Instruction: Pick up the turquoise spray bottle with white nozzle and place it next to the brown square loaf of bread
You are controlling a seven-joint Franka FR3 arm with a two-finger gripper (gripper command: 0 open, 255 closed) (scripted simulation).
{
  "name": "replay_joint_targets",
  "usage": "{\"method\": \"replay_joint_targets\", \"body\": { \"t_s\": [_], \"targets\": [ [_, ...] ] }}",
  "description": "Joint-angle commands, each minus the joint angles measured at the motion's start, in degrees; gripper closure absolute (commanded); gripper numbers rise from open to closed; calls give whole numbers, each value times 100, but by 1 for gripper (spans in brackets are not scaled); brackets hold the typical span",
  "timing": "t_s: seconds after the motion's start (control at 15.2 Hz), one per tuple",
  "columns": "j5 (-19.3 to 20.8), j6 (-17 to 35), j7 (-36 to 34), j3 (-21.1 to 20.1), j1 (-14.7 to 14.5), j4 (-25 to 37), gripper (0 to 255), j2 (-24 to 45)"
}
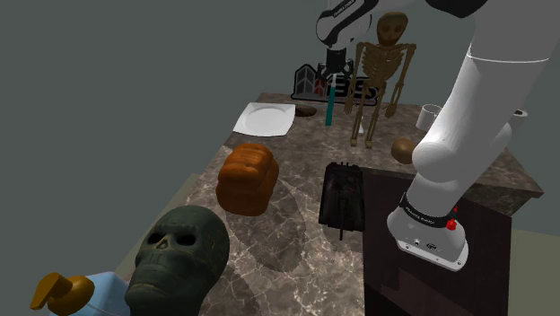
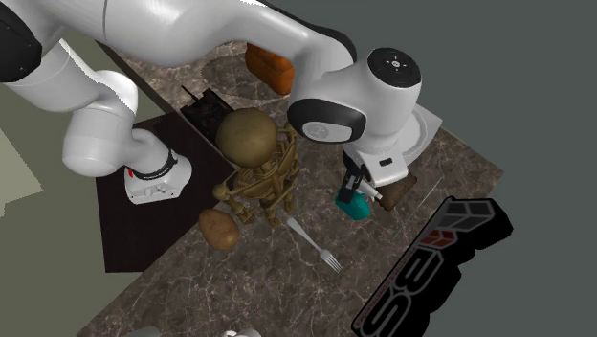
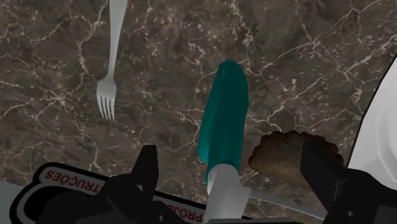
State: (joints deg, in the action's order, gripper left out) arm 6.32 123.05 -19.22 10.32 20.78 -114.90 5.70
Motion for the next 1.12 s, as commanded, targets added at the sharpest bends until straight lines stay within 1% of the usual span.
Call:
{"method": "replay_joint_targets", "body": {
  "t_s": [0.0, 0.2, 0.26, 0.86, 1.06],
  "targets": [
    [0, 7, 1, 1, 1, -3, 0, 2],
    [0, 6, 1, 1, 1, -3, 0, 2],
    [0, 6, 1, 1, 1, -3, 255, 2],
    [0, 7, 1, 1, 1, -3, 255, 2],
    [3, -211, 15, -1, -4, 132, 255, -82]
  ]
}}
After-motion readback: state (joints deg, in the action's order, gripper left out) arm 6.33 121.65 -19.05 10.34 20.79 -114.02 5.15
